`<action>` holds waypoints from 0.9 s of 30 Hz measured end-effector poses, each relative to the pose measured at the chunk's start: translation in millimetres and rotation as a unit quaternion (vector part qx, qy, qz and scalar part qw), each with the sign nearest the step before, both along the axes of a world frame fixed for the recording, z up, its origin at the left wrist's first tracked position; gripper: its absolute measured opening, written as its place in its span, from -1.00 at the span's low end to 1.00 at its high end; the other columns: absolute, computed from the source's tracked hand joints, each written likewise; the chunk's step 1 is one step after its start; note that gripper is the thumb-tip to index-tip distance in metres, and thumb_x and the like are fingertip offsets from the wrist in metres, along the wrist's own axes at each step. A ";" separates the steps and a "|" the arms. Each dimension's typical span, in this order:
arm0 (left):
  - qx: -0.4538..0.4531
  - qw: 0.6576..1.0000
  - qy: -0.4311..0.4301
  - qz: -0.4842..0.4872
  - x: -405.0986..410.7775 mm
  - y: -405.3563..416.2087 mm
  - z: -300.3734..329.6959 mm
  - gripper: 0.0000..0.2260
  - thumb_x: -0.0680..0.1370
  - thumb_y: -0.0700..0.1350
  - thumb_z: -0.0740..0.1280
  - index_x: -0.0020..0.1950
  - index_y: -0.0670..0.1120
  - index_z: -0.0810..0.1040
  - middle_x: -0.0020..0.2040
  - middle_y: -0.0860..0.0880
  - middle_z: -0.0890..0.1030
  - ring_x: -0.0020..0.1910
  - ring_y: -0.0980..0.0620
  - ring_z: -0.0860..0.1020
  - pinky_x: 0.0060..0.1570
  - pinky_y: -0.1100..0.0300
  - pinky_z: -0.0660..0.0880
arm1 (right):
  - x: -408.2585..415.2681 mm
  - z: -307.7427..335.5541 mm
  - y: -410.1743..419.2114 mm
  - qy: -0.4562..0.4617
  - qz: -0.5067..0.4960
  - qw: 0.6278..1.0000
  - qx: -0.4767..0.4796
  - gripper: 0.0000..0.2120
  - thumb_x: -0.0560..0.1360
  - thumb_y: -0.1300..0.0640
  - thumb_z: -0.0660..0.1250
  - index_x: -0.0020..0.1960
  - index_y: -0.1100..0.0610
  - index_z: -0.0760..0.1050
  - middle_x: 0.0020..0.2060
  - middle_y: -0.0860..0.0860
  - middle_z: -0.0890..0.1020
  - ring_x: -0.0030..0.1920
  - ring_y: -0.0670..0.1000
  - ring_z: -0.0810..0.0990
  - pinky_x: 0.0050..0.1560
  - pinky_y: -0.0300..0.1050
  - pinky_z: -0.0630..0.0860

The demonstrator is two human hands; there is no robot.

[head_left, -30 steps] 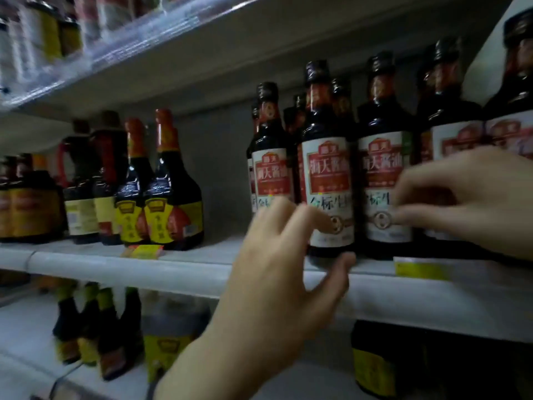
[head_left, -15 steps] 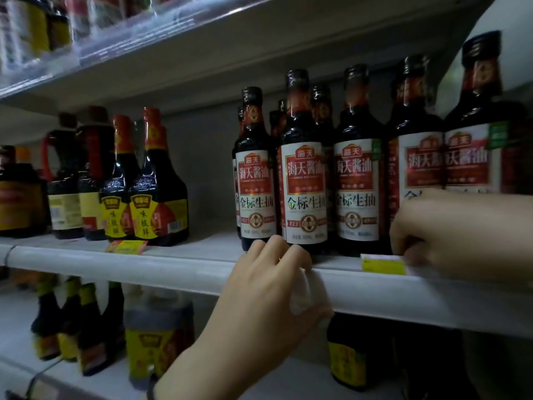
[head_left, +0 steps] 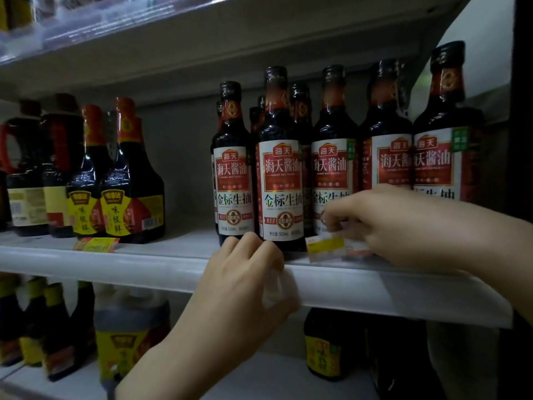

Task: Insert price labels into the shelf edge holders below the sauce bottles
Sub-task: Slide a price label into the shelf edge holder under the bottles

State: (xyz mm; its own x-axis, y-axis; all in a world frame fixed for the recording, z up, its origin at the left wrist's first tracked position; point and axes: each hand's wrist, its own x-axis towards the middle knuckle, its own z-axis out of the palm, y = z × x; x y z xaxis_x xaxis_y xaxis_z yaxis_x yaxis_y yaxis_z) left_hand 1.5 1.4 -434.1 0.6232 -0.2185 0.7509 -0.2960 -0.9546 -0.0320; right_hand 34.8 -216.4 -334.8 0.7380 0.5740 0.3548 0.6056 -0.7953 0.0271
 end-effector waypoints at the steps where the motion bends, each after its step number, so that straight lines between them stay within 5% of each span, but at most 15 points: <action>1: -0.003 1.000 0.001 -0.005 1.1 0.4 0.3 -0.63 0.29 0.32 0.29 -0.01 0.19 0.34 -0.06 0.21 0.37 -0.07 0.10 0.33 -0.16 0.16 0.41 | -0.2 -1.1 2.8 -0.002 0.010 1.000 0.019 -0.68 0.58 0.26 0.24 -0.05 -0.20 0.46 -0.13 -0.17 0.53 -0.16 -0.07 0.55 -0.14 0.01 0.60; 4: -0.009 1.000 0.007 -0.010 3.6 1.6 0.1 -0.60 0.28 0.33 0.29 0.01 0.21 0.33 -0.04 0.23 0.36 -0.05 0.11 0.33 -0.15 0.20 0.38 | 1.3 -6.2 11.1 -0.016 0.043 0.996 0.074 -0.61 0.58 0.30 0.25 0.00 -0.24 0.48 -0.13 -0.19 0.55 -0.15 -0.08 0.58 -0.13 0.04 0.63; 12: -0.010 1.000 -0.020 -0.016 5.2 4.2 -2.3 -0.60 0.28 0.32 0.31 0.00 0.16 0.40 -0.04 0.20 0.37 -0.04 0.10 0.35 -0.14 0.23 0.34 | 9.7 -23.1 17.6 -0.019 0.086 0.976 0.201 -0.78 0.56 0.19 0.39 0.08 -0.13 0.62 -0.13 -0.20 0.64 -0.11 -0.24 0.58 -0.21 -0.39 0.47; 18: -0.021 0.999 -0.023 -0.020 2.6 3.0 -8.3 -0.58 0.29 0.24 0.44 0.04 0.16 0.41 -0.01 0.20 0.37 -0.05 0.13 0.36 -0.17 0.33 0.34 | 11.6 -26.5 13.3 0.005 0.099 0.956 0.276 -0.88 0.54 0.12 0.43 -0.02 -0.09 0.68 -0.18 -0.19 0.67 -0.21 -0.26 0.61 -0.26 -0.39 0.46; 27: -0.022 0.997 -0.070 -0.006 -0.3 -1.2 -17.2 -0.57 0.29 0.10 0.54 0.05 -0.01 0.51 0.00 0.09 0.46 -0.04 0.11 0.38 -0.12 0.31 0.29 | 2.7 -36.3 11.0 -0.026 0.065 0.957 0.281 -0.92 0.51 0.11 0.47 -0.06 -0.07 0.66 -0.19 -0.15 0.67 -0.13 -0.20 0.62 -0.06 -0.18 0.62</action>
